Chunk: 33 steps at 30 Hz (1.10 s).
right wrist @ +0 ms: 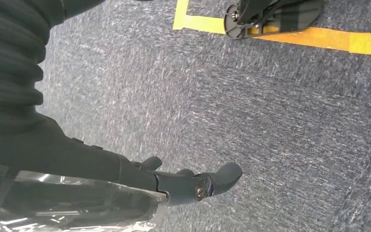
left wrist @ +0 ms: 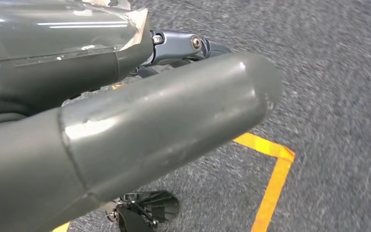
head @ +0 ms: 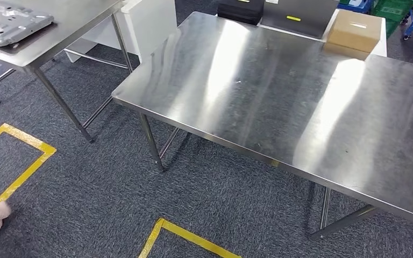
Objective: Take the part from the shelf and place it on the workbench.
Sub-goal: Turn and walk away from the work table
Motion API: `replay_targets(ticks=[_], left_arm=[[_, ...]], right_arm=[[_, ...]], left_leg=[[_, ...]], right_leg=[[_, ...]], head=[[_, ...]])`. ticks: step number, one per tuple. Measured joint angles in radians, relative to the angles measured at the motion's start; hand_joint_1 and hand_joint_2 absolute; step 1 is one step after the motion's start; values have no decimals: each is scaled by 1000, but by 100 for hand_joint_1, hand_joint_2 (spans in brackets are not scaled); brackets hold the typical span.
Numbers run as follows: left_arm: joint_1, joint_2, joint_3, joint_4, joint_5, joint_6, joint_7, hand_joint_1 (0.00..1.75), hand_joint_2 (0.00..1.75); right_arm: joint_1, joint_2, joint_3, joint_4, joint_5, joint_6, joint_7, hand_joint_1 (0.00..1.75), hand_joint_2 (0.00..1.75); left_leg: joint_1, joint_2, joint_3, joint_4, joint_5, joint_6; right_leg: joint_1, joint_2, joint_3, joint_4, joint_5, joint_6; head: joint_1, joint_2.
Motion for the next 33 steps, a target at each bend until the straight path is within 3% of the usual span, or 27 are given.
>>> replay_targets(ticks=[2, 3, 5, 7, 9, 10, 11, 12, 14, 16, 18, 20, 22, 23, 25, 26, 27, 29, 31, 33], left_arm=[[-5, -1, 0, 0, -1, 0, -1, 0, 0], [-8, -1, 0, 0, -1, 0, -1, 0, 0], [-11, -2, 0, 0, -1, 0, -1, 0, 0], [-7, -2, 1, 0, -1, 0, -1, 0, 0], [0, -2, 4, 0, -1, 0, -1, 0, 0], [1, -2, 5, 0, -1, 0, -1, 0, 0], [2, -2, 6, 0, -1, 0, -1, 0, 0], [2, -3, 7, 0, -1, 0, -1, 0, 0], [2, -3, 8, 0, -1, -1, -1, 0, 0], [2, -3, 8, 0, -1, -1, 0, 0, 0], [2, -5, 8, 0, 0, -1, 1, 0, 0], [1, -8, 9, 0, 1, 0, 2, 0, 0], [5, -10, 10, 0, 1, 1, 2, 0, 0], [8, -10, 11, 0, 2, 1, 2, 0, 0], [11, -11, 13, 0, 2, 1, 2, 0, 0], [11, -12, 14, 0, 2, 1, 2, 0, 0], [12, -14, 14, 0, 2, 1, 2, 0, 0], [11, -17, 15, 0, 2, 1, 2, 0, 0], [12, -19, 16, 0, 2, 1, 2, 0, 0], [11, -21, 17, 0, 2, 1, 2, 0, 0]], right_arm=[[1, 0, 1, 0, 1, 0, 0, 0, 175], [3, 1, 1, 0, 1, 0, 0, 0, 175], [4, 1, 3, 0, 6, 1, 2, 0, 175], [2, 1, 7, 0, 12, 5, 6, 0, 175], [2, 1, 10, 0, 16, 10, 9, 0, 175], [3, 1, 11, 0, 16, 12, 12, 0, 175], [5, 1, 12, 0, 17, 13, 14, 0, 175], [6, 1, 14, 0, 17, 14, 16, 0, 175], [5, 1, 16, 0, 17, 14, 18, 0, 175], [4, 1, 19, 0, 18, 14, 20, 0, 175], [6, 1, 22, 0, 19, 14, 24, 0, 175], [9, 0, 26, 0, 21, 14, 26, 0, 175], [7, -2, 29, 0, 24, 14, 29, 0, 175], [5, -2, 31, 0, 25, 15, 31, 0, 175], [5, -2, 33, 0, 26, 16, 34, 0, 175], [6, -3, 33, 0, 27, 17, 35, 0, 175], [7, -4, 34, 0, 27, 17, 36, 0, 175], [7, -8, 35, 0, 27, 18, 37, 0, 175], [4, -11, 37, 0, 28, 18, 37, 0, 175], [1, -12, 40, -1, 29, 18, 37, 0, 175]], left_leg=[[1, 21, 6, -1, -3, -13], [5, 20, 9, 1, -7, -20], [14, -25, -1, 37, -39, -33], [19, -87, -44, 140, -102, -41], [22, -107, -92, 242, -143, -45], [24, -110, -99, 254, -136, -46], [26, -112, -90, 229, -111, -45], [30, -120, -64, 171, -72, -45], [37, -161, -10, 53, -21, -44], [35, -187, 8, 10, -13, -40], [27, -170, 7, 5, -7, -26], [25, -147, 8, -7, 3, -7], [22, -118, 8, -14, 10, 7], [20, -104, 6, -15, 10, 11], [15, -79, 3, -14, 10, 12], [14, -67, 2, -14, 10, 12], [13, -56, 2, -14, 10, 12], [13, -34, 5, -13, 9, 11], [7, -16, 8, -12, 5, 4], [2, 2, 13, -10, 1, -6]], right_leg=[[4, 17, -5, -6, 4, -19], [-1, 28, -4, -8, 6, -27], [-11, 51, 0, -13, 11, -43], [-13, 75, 1, -14, 16, -54], [-11, 103, -1, -14, 17, -58], [-11, 117, -1, -13, 18, -58], [-11, 131, 0, -13, 18, -57], [-12, 145, 2, -12, 18, -56], [-12, 169, 1, -11, 20, -50], [-10, 188, -7, -12, 26, -37], [-11, 204, -17, -17, 34, -19], [-10, 175, -34, 3, 22, -11], [-7, 120, -79, 95, -29, -19], [-6, 104, -107, 153, -58, -23], [-6, 96, -147, 249, -96, -23], [-6, 95, -146, 257, -96, -19], [-6, 92, -130, 239, -86, -13], [-4, 70, -58, 123, -46, -3], [6, 26, 5, 9, -13, -9], [15, 12, 19, -26, 0, -23]], head=[[-2, 0], [-3, 0], [-7, 0], [-11, 0], [-11, 0], [-12, 0], [-12, 0], [-12, 0], [-12, 0], [-11, 0], [-11, 0], [-9, 0], [-4, 0], [-2, 0], [-2, 0], [-1, 0], [-1, 0], [-1, 0], [-1, 0], [-3, 0]])
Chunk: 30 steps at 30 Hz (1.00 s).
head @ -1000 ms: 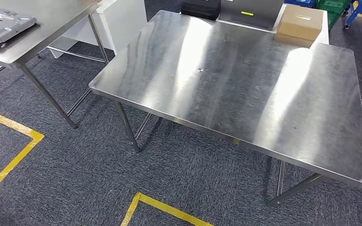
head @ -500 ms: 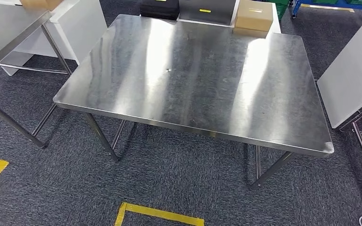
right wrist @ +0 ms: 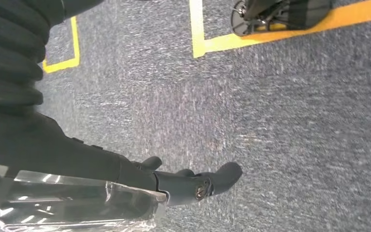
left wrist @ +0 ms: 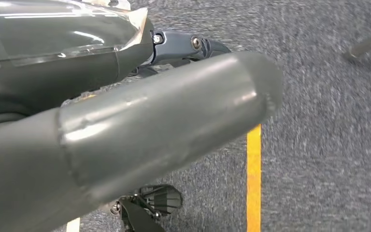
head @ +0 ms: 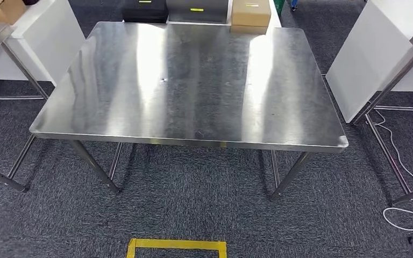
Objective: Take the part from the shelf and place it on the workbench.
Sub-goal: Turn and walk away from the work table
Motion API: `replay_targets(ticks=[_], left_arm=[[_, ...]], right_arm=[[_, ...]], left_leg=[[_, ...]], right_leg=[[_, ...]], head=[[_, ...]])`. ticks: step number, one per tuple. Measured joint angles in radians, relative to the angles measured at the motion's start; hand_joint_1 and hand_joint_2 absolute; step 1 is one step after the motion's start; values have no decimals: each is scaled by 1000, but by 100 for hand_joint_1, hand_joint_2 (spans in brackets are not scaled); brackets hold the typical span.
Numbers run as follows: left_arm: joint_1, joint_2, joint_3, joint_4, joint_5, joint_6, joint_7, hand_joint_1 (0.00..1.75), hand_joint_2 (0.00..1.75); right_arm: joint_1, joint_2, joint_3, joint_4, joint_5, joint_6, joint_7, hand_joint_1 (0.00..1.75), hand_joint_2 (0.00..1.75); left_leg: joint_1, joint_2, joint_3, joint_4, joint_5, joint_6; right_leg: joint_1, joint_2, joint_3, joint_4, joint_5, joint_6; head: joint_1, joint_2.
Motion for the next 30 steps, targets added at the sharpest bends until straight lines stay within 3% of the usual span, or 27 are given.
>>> replay_targets(ticks=[2, 4, 6, 8, 9, 10, 11, 13, 15, 17, 18, 20, 22, 24, 25, 27, 29, 30], left_arm=[[-3, -1, 0, 0, 0, 0, 0, 0, 0], [-6, -2, 1, 0, 0, 0, 0, 0, 0], [-6, -1, 1, 0, -1, -1, 0, 0, 0], [-3, -1, 1, 0, -1, -2, 2, 0, 0], [-2, -1, 1, 0, -1, -2, 3, 0, 0], [-2, 0, 1, 0, -1, -2, 4, 0, 0], [-2, 1, 1, 0, -1, -3, 4, 0, 0], [-2, 2, 2, 0, -1, -3, 4, 0, 0], [-1, 2, 3, 1, -2, -3, 6, 0, 0], [-2, 1, 4, 1, -3, -4, 6, 0, 0], [-4, 0, 5, 1, -4, -5, 6, 0, 0], [-6, 0, 5, 0, -5, -6, 5, 0, 0], [-4, 2, 5, 0, -5, -6, 5, 0, 0], [-3, 2, 5, 0, -5, -8, 5, 0, 0], [-3, 1, 5, 0, -5, -9, 6, 0, 0], [-3, -1, 5, 0, -5, -10, 7, 0, 0], [-2, -3, 5, 0, -5, -11, 8, 0, 0], [-2, -3, 5, 0, -5, -11, 8, 0, 0]], right_arm=[[2, -1, 1, 0, 0, 1, 0, 0, 175], [4, 0, 2, 0, 2, 5, 1, 0, 175], [2, 3, 4, 0, 3, 9, 2, 0, 175], [0, 4, 7, 0, 4, 12, 3, 0, 175], [0, 4, 8, 0, 4, 14, 3, 0, 175], [1, 4, 9, 0, 5, 15, 3, 0, 175], [2, 4, 10, 0, 6, 16, 3, 0, 175], [0, 4, 11, 0, 6, 16, 3, 0, 175], [-4, 4, 12, -1, 7, 16, 3, 0, 175], [-2, 4, 13, -1, 8, 16, 5, 0, 175], [1, 3, 13, -1, 9, 16, 7, 0, 175], [4, 3, 14, -1, 9, 16, 10, 0, 175], [2, 5, 15, -1, 9, 17, 11, 0, 175], [1, 6, 16, -1, 9, 17, 12, 0, 175], [3, 6, 16, -1, 9, 17, 13, 0, 175], [6, 5, 17, -1, 8, 17, 15, 0, 175], [4, 5, 17, -1, 9, 16, 16, 0, 175], [3, 4, 17, -1, 9, 16, 16, 0, 175]], left_leg=[[3, 12, 5, 2, -5, -10], [9, -30, -5, 37, -35, -23], [15, -93, -47, 143, -101, -33], [18, -112, -99, 256, -149, -39], [21, -113, -110, 276, -145, -42], [24, -115, -104, 259, -122, -44], [30, -121, -84, 210, -86, -47], [43, -168, -33, 86, -24, -52], [46, -203, -13, 28, -9, -49], [36, -186, -15, 24, -8, -32], [33, -173, -14, 21, -4, -22], [30, -146, -15, 14, 4, -2], [25, -115, -18, 13, 6, 10], [17, -83, -22, 13, 6, 14], [15, -69, -23, 13, 6, 14], [12, -46, -22, 13, 6, 14], [7, -25, -19, 14, 4, 8], [5, -16, -17, 15, 2, 4]], right_leg=[[-8, 22, -1, -3, 6, -12], [-22, 43, 4, -9, 13, -25], [-28, 64, 3, -10, 19, -35], [-28, 89, 0, -9, 22, -37], [-29, 103, 0, -9, 22, -36], [-30, 117, 1, -8, 22, -35], [-32, 131, 2, -6, 23, -34], [-31, 157, -3, 2, 22, -25], [-28, 181, -18, 9, 24, -7], [-28, 205, -32, 6, 32, 12], [-29, 199, -39, 10, 31, 17], [-28, 149, -68, 62, 5, 16], [-25, 95, -127, 186, -51, 6], [-24, 84, -168, 284, -86, 5], [-24, 82, -161, 283, -83, 8], [-19, 63, -91, 178, -48, 14], [-6, 20, -18, 51, -16, 7], [0, 6, -2, 17, -10, 1]], head=[[-1, 0], [-2, 0], [-4, 0], [-4, 0], [-5, 0], [-6, 0], [-6, 0], [-6, 0], [-5, 0], [-5, 0], [-5, 0], [-1, 0], [4, 0], [4, 0], [4, 0], [4, 0], [4, 0], [4, 0]])
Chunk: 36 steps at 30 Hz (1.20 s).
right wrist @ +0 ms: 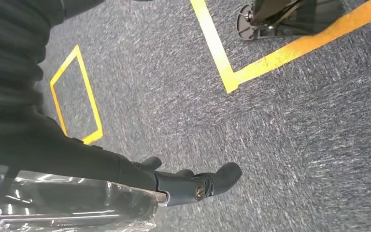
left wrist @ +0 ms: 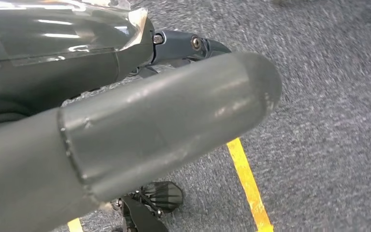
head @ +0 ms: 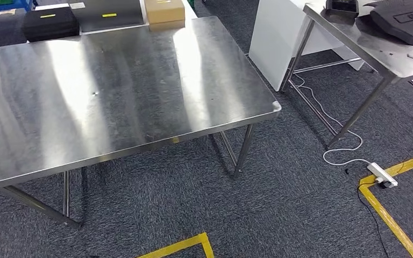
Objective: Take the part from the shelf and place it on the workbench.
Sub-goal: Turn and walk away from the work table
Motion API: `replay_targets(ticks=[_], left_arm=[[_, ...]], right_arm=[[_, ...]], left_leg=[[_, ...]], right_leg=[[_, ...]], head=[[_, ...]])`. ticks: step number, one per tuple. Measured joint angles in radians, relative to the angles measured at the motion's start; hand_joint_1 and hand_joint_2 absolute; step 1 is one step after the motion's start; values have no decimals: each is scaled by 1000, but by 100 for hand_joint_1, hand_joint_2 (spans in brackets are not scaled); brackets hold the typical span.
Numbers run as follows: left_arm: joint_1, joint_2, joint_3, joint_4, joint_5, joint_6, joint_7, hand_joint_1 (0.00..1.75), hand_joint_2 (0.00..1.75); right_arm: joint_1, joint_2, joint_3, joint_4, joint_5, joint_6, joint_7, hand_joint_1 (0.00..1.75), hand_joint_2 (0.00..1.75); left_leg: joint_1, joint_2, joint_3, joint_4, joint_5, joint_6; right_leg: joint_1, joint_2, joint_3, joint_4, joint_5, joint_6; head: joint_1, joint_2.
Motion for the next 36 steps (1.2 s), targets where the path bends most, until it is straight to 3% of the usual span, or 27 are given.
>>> replay_targets(ticks=[2, 3, 6, 9, 10, 12, 13, 14, 16, 17, 18, 19, 21, 23, 25, 26, 27, 29, 31, 33, 34, 36], left_arm=[[-1, -1, 0, 0, 0, 0, 0, 0, 0], [-1, -2, 0, 0, 0, 0, 1, 0, 0], [-2, 0, 0, 0, 0, 0, 1, 0, 0], [-2, 1, 0, 0, 0, 0, 0, 0, 0], [-1, 0, 1, 0, 0, 0, 0, 0, 0], [4, 0, 1, 0, -1, -1, 1, 0, 0], [6, 0, 1, 0, -1, -1, 0, 0, 0], [8, 1, 1, 0, -1, -1, -1, 0, 0], [10, 2, 2, 1, 0, 2, -3, 0, 0], [10, 2, 2, 1, 0, 4, -3, 0, 0], [10, 1, 3, 1, 1, 6, -3, 0, 0], [9, 0, 3, 1, 1, 8, -3, 0, 0], [9, 0, 4, 0, 2, 10, -3, 0, 0], [11, 2, 8, 0, 7, 13, -4, 0, 0], [13, 2, 14, 0, 14, 15, -4, 0, 0], [13, 1, 17, 0, 17, 14, -2, 0, 0], [13, 0, 20, 0, 20, 12, 2, 0, 0], [13, -2, 26, 0, 23, 9, 13, 0, 0], [14, -3, 31, 0, 23, 8, 19, 0, 0], [14, -5, 33, 0, 24, 8, 20, 0, 0], [12, -5, 34, 0, 24, 8, 21, 0, 0], [11, -6, 35, 0, 24, 8, 21, 0, 0]], right_arm=[[2, 0, 0, 0, 0, 0, 0, 0, 175], [4, 0, 0, 0, 0, 0, 0, 0, 175], [8, 3, 0, 0, 0, -1, 0, 0, 175], [8, 4, 1, 0, 0, -1, 0, 0, 175], [8, 4, 1, 0, 0, -1, 1, 0, 175], [8, 6, 1, -1, 0, -1, 1, 0, 175], [8, 7, 1, -1, 0, 0, 2, 0, 175], [8, 9, 2, -1, 2, 0, 2, 0, 175], [7, 11, 6, -1, 5, 3, 2, 0, 175], [7, 11, 8, -1, 6, 3, 2, 0, 175], [8, 12, 10, -1, 6, 5, 2, 0, 175], [10, 12, 12, -1, 7, 6, 2, 0, 175], [11, 13, 15, -1, 9, 9, 1, 0, 175], [7, 14, 21, -1, 13, 14, -1, 0, 175], [7, 14, 31, -1, 15, 19, -4, 0, 175], [8, 13, 39, -1, 16, 21, -5, 0, 175], [9, 11, 48, -1, 16, 24, -6, 0, 175], [5, 7, 68, -1, 16, 31, -7, 0, 175], [-2, 5, 84, -1, 16, 34, -7, 0, 175], [-5, 4, 95, -1, 16, 35, -7, 0, 175], [-4, 3, 98, -1, 16, 35, -7, 0, 175], [-4, 3, 102, -1, 16, 34, -6, 0, 175]], left_leg=[[-1, 18, 5, -2, -2, -11], [2, 18, 8, -1, -4, -17], [7, -13, 8, 9, -15, -30], [7, -24, 7, 14, -20, -32], [8, -38, -1, 32, -34, -33], [13, -76, -55, 153, -94, -41], [21, -106, -57, 156, -86, -48], [30, -138, -50, 137, -70, -54], [38, -181, 0, 15, -7, -55], [33, -183, 1, 11, -10, -48], [30, -170, 2, 9, -6, -38], [28, -156, 4, 2, -2, -27], [28, -128, 8, -11, 8, -8], [24, -96, 7, -14, 10, 0], [19, -66, 4, -14, 9, 2], [17, -52, 4, -14, 9, 2], [17, -40, 4, -14, 9, 1], [15, -18, 8, -13, 6, -3], [10, 2, 16, -13, 1, -14], [9, 21, 25, -15, -4, -26], [13, 21, 28, -15, -7, -33], [18, -22, 18, 19, -37, -44]], right_leg=[[6, 9, 1, -13, 4, -12], [-1, 19, 4, -17, 8, -18], [-21, 38, 18, -27, 18, -29], [-20, 40, 17, -27, 18, -30], [-20, 43, 16, -27, 19, -33], [-20, 70, 13, -26, 23, -41], [-22, 98, 11, -22, 24, -42], [-21, 128, 6, -14, 22, -36], [-22, 174, -7, -5, 22, -17], [-21, 186, -15, -6, 25, -6], [-22, 196, -21, -11, 30, 4], [-23, 190, -26, -8, 30, 11], [-22, 140, -53, 43, 3, 12], [-21, 89, -114, 164, -53, 6], [-21, 78, -158, 258, -86, 9], [-21, 74, -153, 256, -81, 14], [-21, 67, -126, 211, -63, 20], [-18, 27, -45, 70, -17, 25], [-7, -5, -4, -11, 9, 11], [1, 5, -5, -19, 15, -7], [-6, 16, -1, -21, 18, -16], [-18, 38, 6, -28, 27, -31]], head=[[-1, 0], [-1, 0], [-5, 0], [-6, 0], [-7, 0], [-8, 0], [-9, 0], [-10, 0], [-11, 0], [-11, 0], [-11, 0], [-12, 0], [-8, 0], [-4, 0], [-4, 0], [-4, 0], [-4, 0], [-3, 0], [-3, 0], [-3, 0], [-4, 0], [-7, 0]])
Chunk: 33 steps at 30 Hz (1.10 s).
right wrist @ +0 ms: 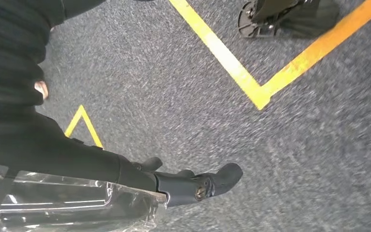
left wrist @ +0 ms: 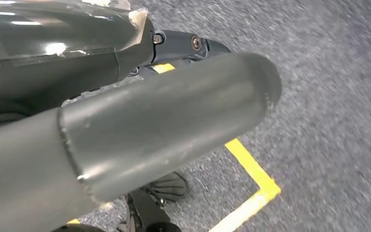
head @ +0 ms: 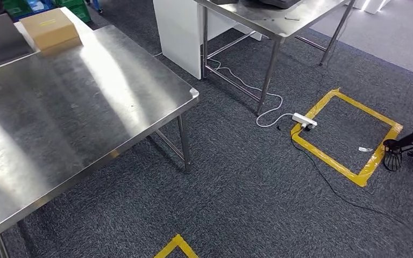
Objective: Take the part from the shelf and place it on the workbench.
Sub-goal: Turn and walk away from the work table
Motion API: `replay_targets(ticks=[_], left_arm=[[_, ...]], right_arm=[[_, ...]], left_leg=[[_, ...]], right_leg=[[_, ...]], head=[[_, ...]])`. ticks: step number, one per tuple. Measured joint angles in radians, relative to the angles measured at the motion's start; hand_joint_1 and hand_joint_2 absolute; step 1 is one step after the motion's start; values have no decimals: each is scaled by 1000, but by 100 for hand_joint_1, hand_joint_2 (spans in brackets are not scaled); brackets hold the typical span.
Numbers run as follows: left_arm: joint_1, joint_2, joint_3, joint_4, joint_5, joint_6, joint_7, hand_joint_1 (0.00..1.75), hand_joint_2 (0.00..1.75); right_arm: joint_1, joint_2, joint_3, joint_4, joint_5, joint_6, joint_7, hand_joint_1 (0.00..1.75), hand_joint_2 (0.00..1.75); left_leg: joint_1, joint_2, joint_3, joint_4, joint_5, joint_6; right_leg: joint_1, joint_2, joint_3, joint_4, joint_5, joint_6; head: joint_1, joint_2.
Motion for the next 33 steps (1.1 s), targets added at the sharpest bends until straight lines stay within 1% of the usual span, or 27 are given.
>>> replay_targets(ticks=[1, 2, 3, 4, 5, 6, 7, 9, 11, 13, 14, 15, 17, 18, 19, 20, 21, 22, 23, 24, 26, 27, 28, 29, 30, 31, 33], left_arm=[[1, 0, 1, 0, 0, 0, 1, 0, 0], [3, 0, 2, 0, 0, 0, 6, 0, 0], [6, 0, 4, 0, 0, -2, 20, 0, 0], [8, 0, 6, 0, 0, -5, 41, 0, 0], [9, 1, 7, 0, -1, -12, 73, 0, 0], [10, 2, 9, 0, -4, -22, 110, 0, 0], [10, 4, 10, 1, -8, -34, 147, 0, 0], [12, 7, 10, 1, -16, -58, 205, 0, 0], [13, 8, 11, 1, -18, -70, 235, 0, 0], [12, 7, 13, 1, -17, -75, 255, 0, 0], [12, 6, 15, 1, -18, -78, 265, 0, 0], [12, 4, 16, 1, -23, -81, 278, 0, 0], [15, 4, 16, 1, -43, -96, 310, 0, 0], [17, 4, 15, 1, -54, -106, 325, 0, 0], [18, 4, 14, 1, -64, -119, 338, 0, 0], [19, 5, 12, 1, -71, -131, 348, 0, 0], [19, 5, 10, 1, -77, -142, 355, 0, 0], [19, 5, 9, 1, -82, -150, 359, 0, 0], [19, 5, 8, 1, -87, -156, 362, 0, 0], [19, 6, 7, 1, -92, -160, 364, 0, 0], [18, 8, 6, 2, -99, -167, 365, 0, 0], [17, 9, 5, 2, -102, -169, 364, 0, 0], [15, 9, 4, 2, -105, -170, 361, 0, 0], [13, 10, 3, 2, -108, -170, 358, 0, 0], [12, 10, 1, 2, -110, -171, 354, 0, 0], [11, 11, -1, 2, -111, -171, 352, 0, 0], [12, 12, -3, 3, -112, -174, 351, 0, 0]], right_arm=[[-1, 0, 2, 0, 0, 0, 0, 0, 175], [-2, 1, 4, 0, 0, 0, 0, 0, 175], [-3, 2, 8, 0, 0, 0, 1, 0, 175], [-3, 2, 12, 0, 0, 1, 4, 0, 175], [-3, 3, 18, 0, 0, 4, 8, 0, 175], [-3, 3, 23, 0, 0, 10, 12, 0, 175], [-5, 3, 27, 0, 0, 17, 17, 0, 175], [-12, 2, 37, 1, -1, 31, 24, 0, 175], [-18, -1, 46, 1, 0, 43, 29, 0, 175], [-18, -6, 57, 1, 0, 62, 33, 0, 175], [-16, -9, 62, 1, 0, 74, 35, 0, 175], [-15, -11, 66, 1, -1, 89, 37, 0, 175], [-16, -14, 71, 1, -8, 128, 40, 0, 175], [-16, -14, 72, 1, -14, 151, 36, 0, 175], [-15, -14, 73, 1, -21, 177, 31, 0, 175], [-14, -15, 72, 1, -25, 201, 24, 0, 175], [-12, -17, 73, 1, -30, 222, 17, 0, 175], [-10, -18, 73, 1, -34, 238, 12, 0, 175], [-10, -21, 73, 1, -39, 247, 8, 0, 175], [-11, -22, 73, 0, -46, 252, 5, 0, 175], [-16, -24, 72, 0, -59, 257, -4, 0, 175], [-19, -24, 72, 0, -64, 260, -7, 0, 175], [-20, -23, 72, 0, -67, 262, -9, 0, 175], [-20, -22, 72, 0, -69, 263, -10, 0, 175], [-21, -21, 72, 0, -71, 264, -10, 0, 175], [-21, -20, 72, 0, -71, 264, -10, 0, 175], [-23, -16, 72, 1, -72, 264, -10, 0, 175]], left_leg=[[2, -32, -19, 45, -30, -3], [3, -59, -47, 107, -66, -5], [3, -71, -79, 172, -95, -7], [3, -76, -104, 221, -109, -9], [5, -78, -117, 240, -104, -11], [7, -80, -112, 219, -78, -13], [12, -87, -91, 166, -39, -14], [22, -129, -42, 43, 23, -15], [21, -157, -23, -8, 35, -10], [11, -139, -22, -12, 35, 6], [9, -127, -19, -18, 39, 17], [9, -114, -17, -23, 43, 26], [10, -84, -15, -30, 47, 38], [8, -69, -15, -30, 47, 41], [6, -53, -15, -30, 46, 42], [5, -40, -15, -30, 45, 42], [5, -27, -15, -30, 44, 41], [5, -15, -13, -30, 42, 39], [5, -5, -10, -30, 40, 36], [3, 6, -6, -30, 37, 31], [-3, 25, 4, -30, 29, 18], [-5, 34, 9, -31, 25, 12], [-4, 44, 15, -33, 23, 6], [-1, 45, 19, -32, 19, 0], [2, 29, 17, -22, 7, -5], [5, 4, 8, 5, -14, -9], [7, -56, -44, 120, -82, -12]], right_leg=[[-6, 11, 3, -2, 4, -7], [-4, 21, 2, -2, 5, -11], [-3, 33, 1, -2, 6, -14], [-2, 46, 0, -1, 7, -15], [-2, 60, 0, -1, 7, -15], [-3, 75, 1, 1, 7, -15], [-4, 90, 1, 3, 6, -13], [-2, 117, -5, 14, 2, -6], [1, 137, -20, 22, 0, 8], [1, 157, -32, 18, 3, 27], [1, 152, -37, 23, 1, 34], [1, 134, -46, 40, -8, 36], [2, 76, -94, 138, -56, 31], [3, 57, -129, 205, -86, 29], [2, 47, -158, 265, -107, 30], [1, 42, -171, 294, -114, 34], [1, 38, -167, 288, -107, 41], [-1, 31, -141, 242, -86, 49], [-1, 12, -102, 170, -60, 55], [1, -15, -66, 103, -37, 55], [9, -50, -27, 27, -11, 41], [14, -50, -28, 23, -8, 30], [16, -37, -28, 22, -7, 21], [10, -25, -27, 20, -5, 13], [6, -13, -24, 18, -2, 5], [0, -2, -20, 16, 1, -4], [0, 21, -20, 16, 5, -18]], head=[[-2, 0], [-3, 0], [-3, 0], [-3, 0], [-4, 0], [-4, 0], [-4, 0], [-4, 0], [-4, 0], [-4, 0], [-4, 0], [-2, 0], [1, 0], [2, 0], [2, 0], [2, 0], [2, 0], [3, 0], [4, 0], [5, 0], [7, 0], [7, 0], [6, 0], [5, 0], [4, 0], [1, 0], [-2, 0]])
